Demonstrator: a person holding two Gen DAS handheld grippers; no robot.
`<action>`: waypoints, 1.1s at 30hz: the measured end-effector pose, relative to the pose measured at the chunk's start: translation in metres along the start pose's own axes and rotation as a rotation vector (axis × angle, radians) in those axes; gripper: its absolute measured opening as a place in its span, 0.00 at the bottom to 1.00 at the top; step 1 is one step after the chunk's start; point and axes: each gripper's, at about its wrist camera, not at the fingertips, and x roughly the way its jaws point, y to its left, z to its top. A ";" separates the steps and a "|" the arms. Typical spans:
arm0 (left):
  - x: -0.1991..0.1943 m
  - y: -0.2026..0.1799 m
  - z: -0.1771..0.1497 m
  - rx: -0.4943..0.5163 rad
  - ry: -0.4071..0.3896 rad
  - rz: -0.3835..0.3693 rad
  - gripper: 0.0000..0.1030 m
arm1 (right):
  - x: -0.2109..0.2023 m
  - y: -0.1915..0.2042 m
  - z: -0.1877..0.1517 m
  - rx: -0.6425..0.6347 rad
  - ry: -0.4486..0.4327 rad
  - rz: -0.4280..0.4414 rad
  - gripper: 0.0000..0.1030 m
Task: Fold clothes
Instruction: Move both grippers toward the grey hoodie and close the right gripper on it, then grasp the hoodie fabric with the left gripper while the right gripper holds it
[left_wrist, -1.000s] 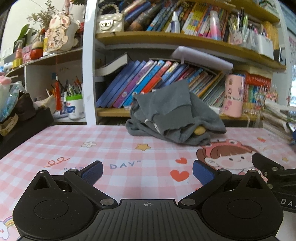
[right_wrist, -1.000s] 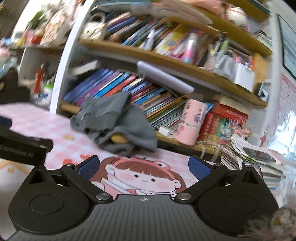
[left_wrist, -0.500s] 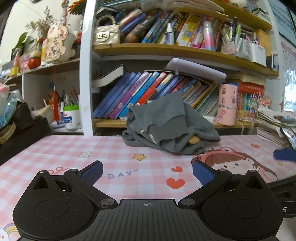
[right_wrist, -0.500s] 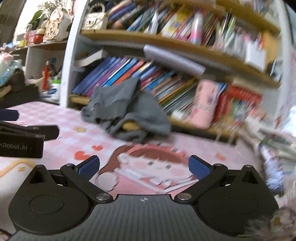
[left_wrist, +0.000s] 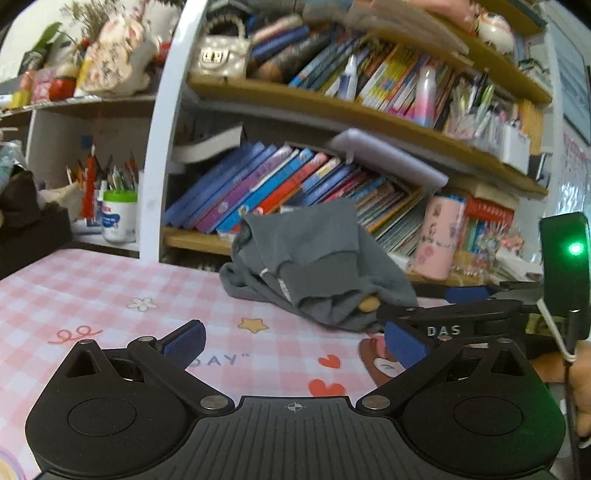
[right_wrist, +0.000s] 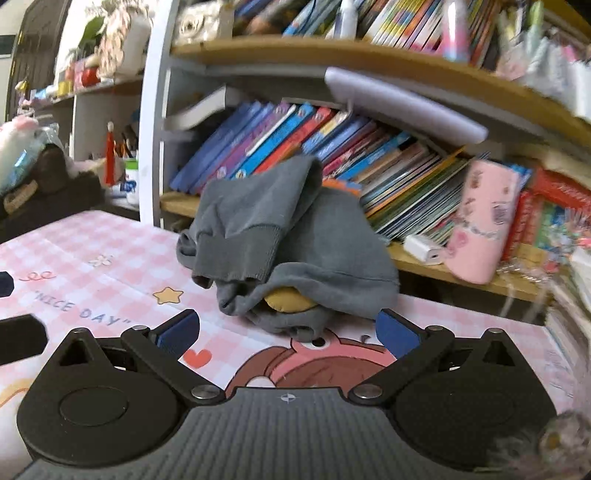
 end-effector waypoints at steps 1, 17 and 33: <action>0.008 0.002 0.003 -0.002 0.004 0.008 1.00 | 0.012 -0.001 0.002 0.019 0.017 0.004 1.00; 0.048 0.048 -0.001 -0.300 0.079 -0.110 1.00 | 0.075 -0.010 0.007 0.278 0.122 0.142 0.35; 0.037 0.051 -0.004 -0.290 0.062 -0.126 0.99 | -0.058 0.002 -0.054 0.451 0.130 0.568 0.40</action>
